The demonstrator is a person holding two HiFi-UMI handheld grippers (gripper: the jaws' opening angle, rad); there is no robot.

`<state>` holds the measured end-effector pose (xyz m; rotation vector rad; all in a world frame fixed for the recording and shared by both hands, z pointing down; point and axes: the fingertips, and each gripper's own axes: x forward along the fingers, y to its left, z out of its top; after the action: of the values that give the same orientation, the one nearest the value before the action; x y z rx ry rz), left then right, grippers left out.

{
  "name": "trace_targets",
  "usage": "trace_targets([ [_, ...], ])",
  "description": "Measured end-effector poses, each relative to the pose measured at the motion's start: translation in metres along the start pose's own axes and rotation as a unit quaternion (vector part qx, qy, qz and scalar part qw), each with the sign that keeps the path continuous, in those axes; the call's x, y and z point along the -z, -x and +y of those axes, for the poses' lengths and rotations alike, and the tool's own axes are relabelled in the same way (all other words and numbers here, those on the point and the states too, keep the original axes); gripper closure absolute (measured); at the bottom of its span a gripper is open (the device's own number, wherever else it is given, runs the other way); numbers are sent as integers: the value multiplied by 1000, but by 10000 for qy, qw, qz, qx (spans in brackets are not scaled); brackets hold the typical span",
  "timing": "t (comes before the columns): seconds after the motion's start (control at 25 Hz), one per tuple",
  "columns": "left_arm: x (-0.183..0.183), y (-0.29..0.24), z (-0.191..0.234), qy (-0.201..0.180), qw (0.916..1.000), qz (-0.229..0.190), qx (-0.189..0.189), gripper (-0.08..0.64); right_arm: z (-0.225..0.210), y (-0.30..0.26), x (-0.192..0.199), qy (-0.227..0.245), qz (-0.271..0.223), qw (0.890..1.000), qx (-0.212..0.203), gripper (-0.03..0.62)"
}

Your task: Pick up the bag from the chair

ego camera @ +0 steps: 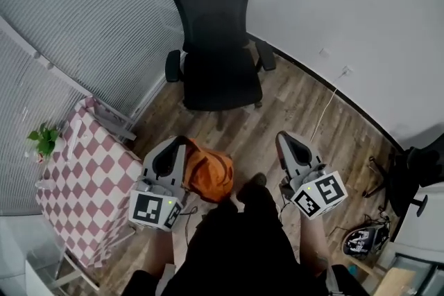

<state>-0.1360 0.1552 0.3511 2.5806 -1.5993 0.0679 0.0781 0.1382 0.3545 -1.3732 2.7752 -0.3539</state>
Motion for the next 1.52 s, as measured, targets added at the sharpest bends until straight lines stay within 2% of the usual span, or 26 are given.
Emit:
trace_targets([
  [0.2,-26,22,-5,-70,9997,-208,-128,525,17,15,-22,252,-207,9992,-246,572],
  [0.48,-39,42,-6,-158,9982,-482,-317,525,27,25,-24,351,-342,9979,-418,572],
  [0.72,-35,47,-6,-97,9986,-418,-300,525,34,26,-21,403,-289,9976,-477,572],
  [1.52,-19,24,-18,-267,9996,-122,30,525,28,28,-15,290,-270,9981,-469,572],
])
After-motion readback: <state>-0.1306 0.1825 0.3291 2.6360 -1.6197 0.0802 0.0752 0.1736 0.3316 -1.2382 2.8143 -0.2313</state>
